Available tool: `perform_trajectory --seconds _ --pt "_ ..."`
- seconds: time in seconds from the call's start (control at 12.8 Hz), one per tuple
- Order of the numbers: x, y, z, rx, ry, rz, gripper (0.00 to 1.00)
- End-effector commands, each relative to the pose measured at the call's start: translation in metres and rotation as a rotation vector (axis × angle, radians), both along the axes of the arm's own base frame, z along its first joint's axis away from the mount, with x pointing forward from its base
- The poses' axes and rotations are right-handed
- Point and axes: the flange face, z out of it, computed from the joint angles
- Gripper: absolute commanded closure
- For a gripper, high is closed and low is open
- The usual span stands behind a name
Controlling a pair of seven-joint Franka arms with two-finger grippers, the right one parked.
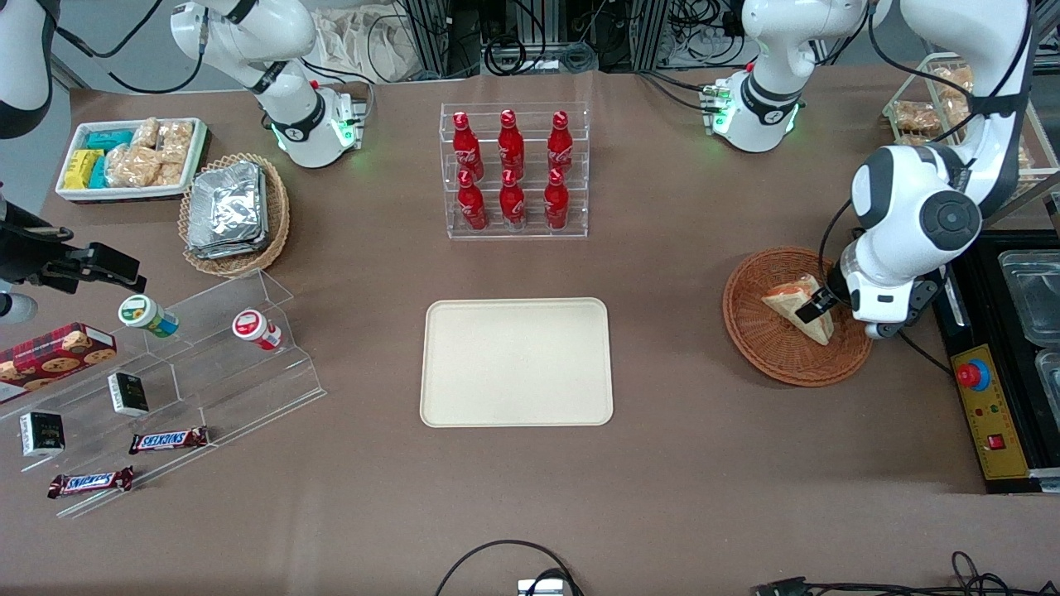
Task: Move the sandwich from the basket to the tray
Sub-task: 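Close the left gripper on the wrapped sandwich wedge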
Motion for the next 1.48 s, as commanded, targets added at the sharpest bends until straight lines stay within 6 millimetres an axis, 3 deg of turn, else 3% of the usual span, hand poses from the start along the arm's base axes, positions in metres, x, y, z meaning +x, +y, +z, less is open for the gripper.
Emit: perform_trajectory --seconds 0.0,0.08,0.31,0.47,0.55,0.7,1.09,1.4 --pt "-0.006 0.013 -0.019 -0.002 0.010 0.046 0.00" --pt "-0.010 0.022 -0.028 0.001 0.025 0.058 0.00" --pt "-0.016 0.023 -0.060 -0.007 0.025 0.057 0.00" --pt "-0.013 0.018 -0.065 -0.012 0.027 0.059 0.00" --pt "-0.012 0.017 -0.067 -0.012 0.030 0.080 0.13" --pt "-0.010 0.016 -0.064 -0.008 0.021 0.105 1.00" --pt "0.010 -0.007 -0.037 0.001 0.001 0.123 1.00" --pt "0.048 -0.056 0.041 0.010 0.089 0.027 1.00"
